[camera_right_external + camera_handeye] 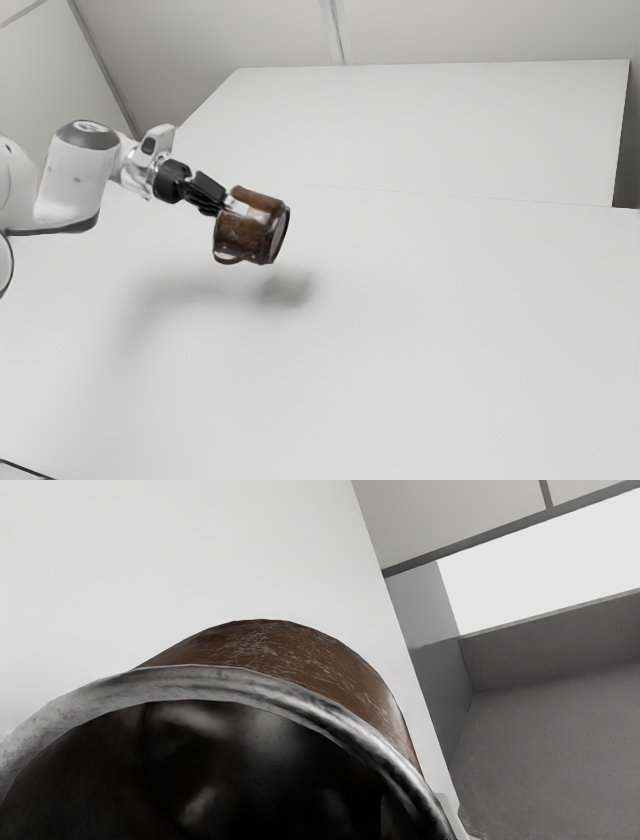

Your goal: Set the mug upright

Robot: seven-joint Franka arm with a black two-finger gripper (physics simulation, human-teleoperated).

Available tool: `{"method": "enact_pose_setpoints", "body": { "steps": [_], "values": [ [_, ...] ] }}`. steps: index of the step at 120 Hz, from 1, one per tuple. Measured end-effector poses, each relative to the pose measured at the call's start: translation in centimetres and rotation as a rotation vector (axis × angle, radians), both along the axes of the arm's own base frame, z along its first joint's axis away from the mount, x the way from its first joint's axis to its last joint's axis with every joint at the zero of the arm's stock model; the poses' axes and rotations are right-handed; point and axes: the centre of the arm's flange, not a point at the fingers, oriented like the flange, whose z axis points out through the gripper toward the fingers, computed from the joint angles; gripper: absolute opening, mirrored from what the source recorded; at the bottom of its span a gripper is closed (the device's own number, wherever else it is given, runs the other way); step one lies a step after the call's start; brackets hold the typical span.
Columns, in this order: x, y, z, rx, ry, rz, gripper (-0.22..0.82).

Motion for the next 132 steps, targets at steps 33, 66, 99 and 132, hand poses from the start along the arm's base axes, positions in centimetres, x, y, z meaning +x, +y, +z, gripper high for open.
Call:
{"method": "enact_pose_setpoints", "body": {
  "steps": [33,66,99,132],
  "values": [
    [-0.2,-5.3,4.6,0.736,-0.059,-0.224,-0.17],
    [-2.3,-5.7,-0.5,1.055,-0.056,-0.183,-0.17],
    [-4.3,-6.0,-6.2,1.120,-0.020,-0.120,-0.15],
    [-4.2,-6.1,-8.4,1.120,0.012,-0.059,0.26]
  ]
}}
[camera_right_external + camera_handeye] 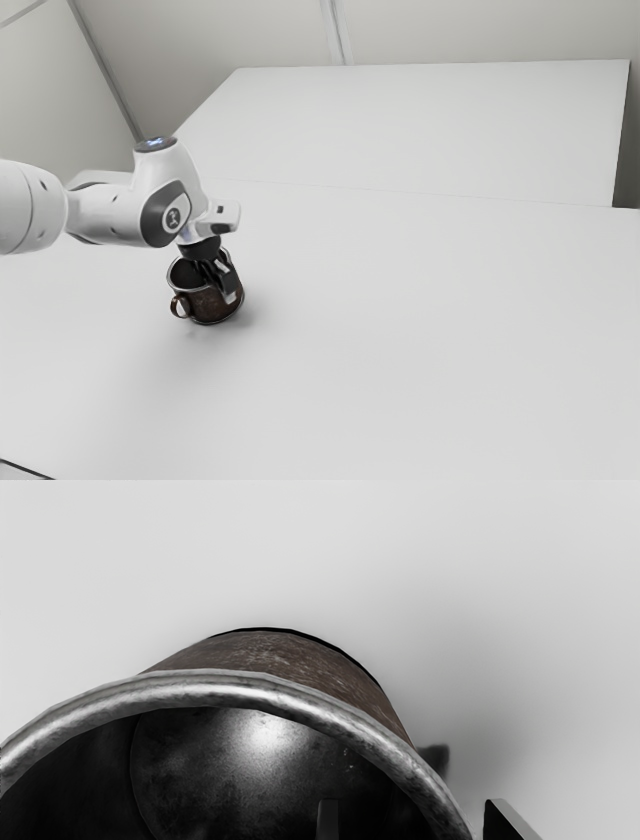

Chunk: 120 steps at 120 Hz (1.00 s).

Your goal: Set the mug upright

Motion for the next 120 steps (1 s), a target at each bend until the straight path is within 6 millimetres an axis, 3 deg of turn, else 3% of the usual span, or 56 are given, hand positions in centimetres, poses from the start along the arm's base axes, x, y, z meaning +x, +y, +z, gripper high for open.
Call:
{"method": "enact_pose_setpoints", "body": {
  "steps": [15,24,49,66,79,97,120],
  "values": [
    [0.1,0.0,1.0,0.001,-0.024,0.021,0.41],
    [0.3,0.0,2.9,0.002,-0.051,0.033,0.47],
    [4.0,-0.1,12.9,-0.008,-0.144,0.061,0.55],
    [7.0,-1.7,20.1,-0.036,-0.196,0.059,0.58],
    [8.5,-2.0,24.1,-0.054,-0.199,0.075,0.59],
    [9.2,-1.0,27.9,-0.067,-0.179,0.123,0.60],
    [8.4,-1.1,28.4,-0.072,-0.109,0.155,0.60]
  ]
}}
